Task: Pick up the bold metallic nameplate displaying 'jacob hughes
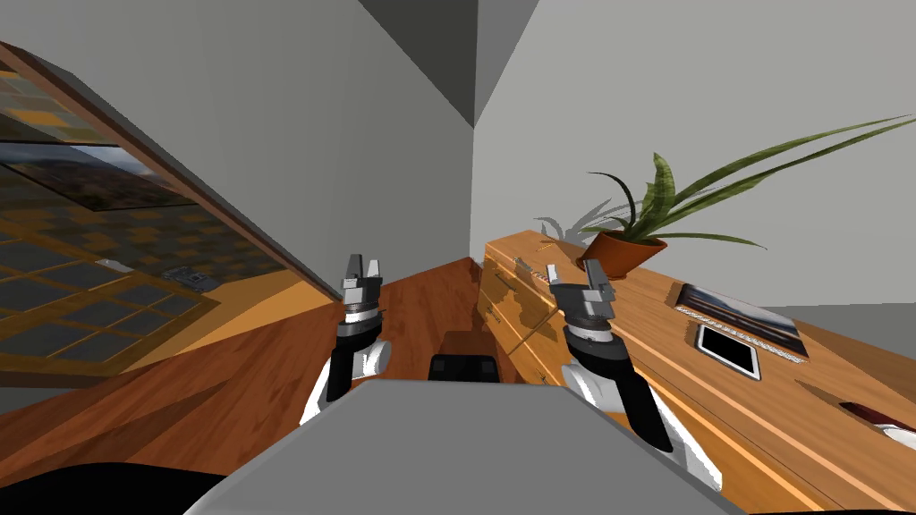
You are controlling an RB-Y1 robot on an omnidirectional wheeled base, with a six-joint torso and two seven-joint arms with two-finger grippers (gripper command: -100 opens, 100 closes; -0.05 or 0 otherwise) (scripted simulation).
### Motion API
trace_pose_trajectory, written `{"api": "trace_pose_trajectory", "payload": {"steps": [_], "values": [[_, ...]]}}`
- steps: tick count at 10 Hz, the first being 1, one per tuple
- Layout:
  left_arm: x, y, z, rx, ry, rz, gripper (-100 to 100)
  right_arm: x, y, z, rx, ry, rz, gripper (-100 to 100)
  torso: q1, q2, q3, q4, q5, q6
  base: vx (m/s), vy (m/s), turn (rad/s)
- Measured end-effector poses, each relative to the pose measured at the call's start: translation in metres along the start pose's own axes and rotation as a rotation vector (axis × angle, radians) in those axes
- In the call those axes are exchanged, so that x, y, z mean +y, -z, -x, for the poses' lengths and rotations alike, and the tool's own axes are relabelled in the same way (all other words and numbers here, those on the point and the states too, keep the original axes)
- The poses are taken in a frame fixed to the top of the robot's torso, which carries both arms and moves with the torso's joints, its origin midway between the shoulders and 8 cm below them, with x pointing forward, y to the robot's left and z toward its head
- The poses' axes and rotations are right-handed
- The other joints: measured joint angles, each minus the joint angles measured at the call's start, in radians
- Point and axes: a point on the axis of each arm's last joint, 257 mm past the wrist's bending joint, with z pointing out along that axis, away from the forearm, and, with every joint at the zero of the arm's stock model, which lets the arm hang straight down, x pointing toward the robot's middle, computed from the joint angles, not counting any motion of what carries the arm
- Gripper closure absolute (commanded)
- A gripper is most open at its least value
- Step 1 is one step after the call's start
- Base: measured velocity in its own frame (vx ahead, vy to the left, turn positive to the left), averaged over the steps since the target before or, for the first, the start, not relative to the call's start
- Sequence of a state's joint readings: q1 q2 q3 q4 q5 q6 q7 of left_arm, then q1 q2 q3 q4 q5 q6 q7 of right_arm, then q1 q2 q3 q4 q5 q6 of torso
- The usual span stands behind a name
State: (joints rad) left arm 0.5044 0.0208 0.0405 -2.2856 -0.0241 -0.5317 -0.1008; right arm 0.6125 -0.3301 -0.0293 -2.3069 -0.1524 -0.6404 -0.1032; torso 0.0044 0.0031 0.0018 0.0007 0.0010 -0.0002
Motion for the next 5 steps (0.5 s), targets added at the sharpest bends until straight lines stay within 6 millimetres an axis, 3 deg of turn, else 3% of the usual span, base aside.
{"api": "trace_pose_trajectory", "payload": {"steps": [5], "values": [[0.000,0.000,0.000,0.000,0.000,0.000,0,-0.013,0.017,-0.010,0.123,0.007,-0.031,-100,0.002,0.000,0.000,0.000,0.000,0.000,-0.041,0.080,0.057]]}}
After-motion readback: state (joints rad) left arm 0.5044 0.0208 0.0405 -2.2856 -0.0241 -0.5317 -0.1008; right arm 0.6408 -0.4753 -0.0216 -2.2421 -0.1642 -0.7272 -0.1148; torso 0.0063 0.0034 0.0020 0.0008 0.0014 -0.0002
